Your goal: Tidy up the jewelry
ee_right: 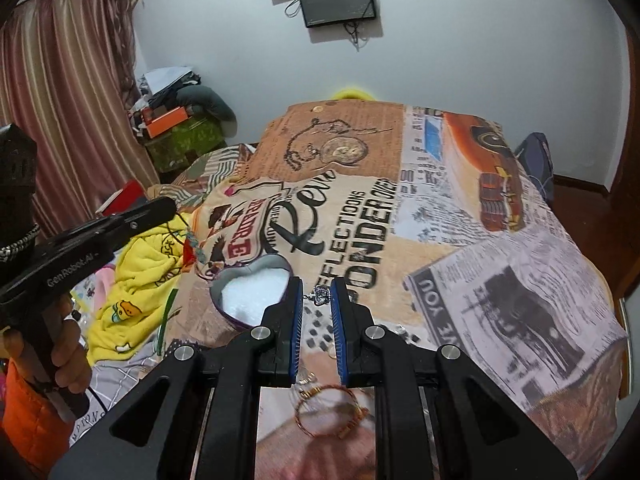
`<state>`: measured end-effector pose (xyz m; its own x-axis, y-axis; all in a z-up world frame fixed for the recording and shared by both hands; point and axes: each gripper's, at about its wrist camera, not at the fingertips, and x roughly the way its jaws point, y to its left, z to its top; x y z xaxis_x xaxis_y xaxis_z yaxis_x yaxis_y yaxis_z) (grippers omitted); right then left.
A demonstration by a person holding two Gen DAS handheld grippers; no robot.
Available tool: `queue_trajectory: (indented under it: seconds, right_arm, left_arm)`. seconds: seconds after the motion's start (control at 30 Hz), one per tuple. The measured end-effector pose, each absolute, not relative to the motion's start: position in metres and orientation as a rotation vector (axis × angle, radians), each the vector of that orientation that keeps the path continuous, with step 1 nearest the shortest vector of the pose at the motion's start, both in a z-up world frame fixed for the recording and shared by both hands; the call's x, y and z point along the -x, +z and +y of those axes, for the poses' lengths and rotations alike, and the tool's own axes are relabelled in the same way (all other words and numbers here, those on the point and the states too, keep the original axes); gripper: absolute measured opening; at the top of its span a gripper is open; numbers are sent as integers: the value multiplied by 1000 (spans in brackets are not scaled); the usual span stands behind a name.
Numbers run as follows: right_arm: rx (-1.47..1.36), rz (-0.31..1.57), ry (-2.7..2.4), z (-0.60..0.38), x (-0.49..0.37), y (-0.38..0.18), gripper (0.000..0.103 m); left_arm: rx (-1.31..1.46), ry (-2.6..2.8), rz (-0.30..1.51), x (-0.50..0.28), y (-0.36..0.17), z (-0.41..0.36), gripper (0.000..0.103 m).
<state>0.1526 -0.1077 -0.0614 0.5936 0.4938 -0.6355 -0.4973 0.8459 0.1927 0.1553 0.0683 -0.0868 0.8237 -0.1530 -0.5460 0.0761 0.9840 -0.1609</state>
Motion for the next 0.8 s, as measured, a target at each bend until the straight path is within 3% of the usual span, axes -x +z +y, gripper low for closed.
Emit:
queue_trajectory:
  seconds: [0.8]
  right_arm:
    - [144, 919, 686, -25, -184, -120, 13]
  left_arm:
    - [164, -198, 769, -199, -162, 97, 0]
